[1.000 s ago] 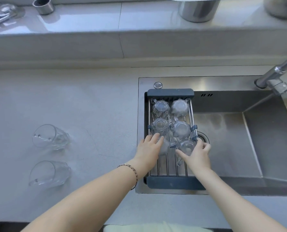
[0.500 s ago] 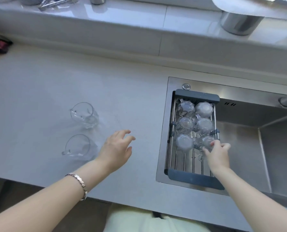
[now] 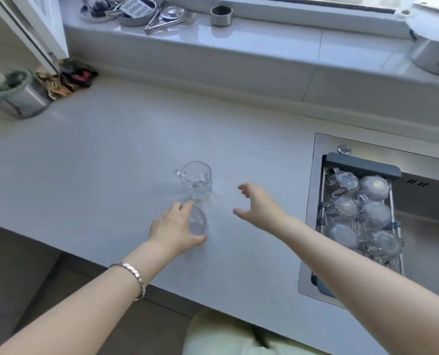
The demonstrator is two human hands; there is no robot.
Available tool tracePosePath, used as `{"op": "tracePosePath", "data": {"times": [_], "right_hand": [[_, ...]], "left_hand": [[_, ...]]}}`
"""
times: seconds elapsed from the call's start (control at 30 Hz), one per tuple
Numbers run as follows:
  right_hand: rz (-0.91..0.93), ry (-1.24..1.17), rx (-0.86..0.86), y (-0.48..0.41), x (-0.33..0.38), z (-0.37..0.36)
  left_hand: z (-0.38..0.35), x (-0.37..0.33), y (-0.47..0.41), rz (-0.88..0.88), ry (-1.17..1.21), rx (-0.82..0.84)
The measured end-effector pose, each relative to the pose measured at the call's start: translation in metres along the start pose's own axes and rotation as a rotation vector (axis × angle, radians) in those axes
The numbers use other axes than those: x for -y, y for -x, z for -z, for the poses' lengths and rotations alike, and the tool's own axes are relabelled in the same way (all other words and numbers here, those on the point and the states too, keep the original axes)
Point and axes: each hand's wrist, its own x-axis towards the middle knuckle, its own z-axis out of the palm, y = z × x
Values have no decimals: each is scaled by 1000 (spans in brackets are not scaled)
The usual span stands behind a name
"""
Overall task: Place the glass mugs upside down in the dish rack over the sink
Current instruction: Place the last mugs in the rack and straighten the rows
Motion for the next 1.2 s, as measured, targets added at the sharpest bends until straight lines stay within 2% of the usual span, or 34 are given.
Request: {"op": "tracePosePath", "data": {"times": [0.23,0.43,0.53,0.63,0.73,0.87,0.93,1.07,1.13,1.2], "right_hand": [[-51,-406,53,-71,49,-50],[-77,-508,-154,-72,51,-65],[-133,-621,-226,-42,30,-55],[-218,-726,-211,7,-10,-27],[-319,-769,-155,64,-62,10],[-500,-784,-178,135,-129,60],[-592,-735,-153,166,-159,81],[-680,-424,-77,197,-190,104],[-620,-248,-60,197,-188,107],[-481,-3,-70,190,-182,106]], "left_hand": [[4,28,-5,94,140,-68],[3,41,-1,121,188,-128],[4,34,5,91,227,-170],[6,12,11,3,232,-200],[6,-24,15,-97,219,-199],[0,-85,17,-213,213,-178],[-5,-115,19,-260,232,-169],[-21,-160,30,-341,260,-139],[-29,-173,37,-362,245,-126],[-37,-183,44,-364,233,-117]]}}
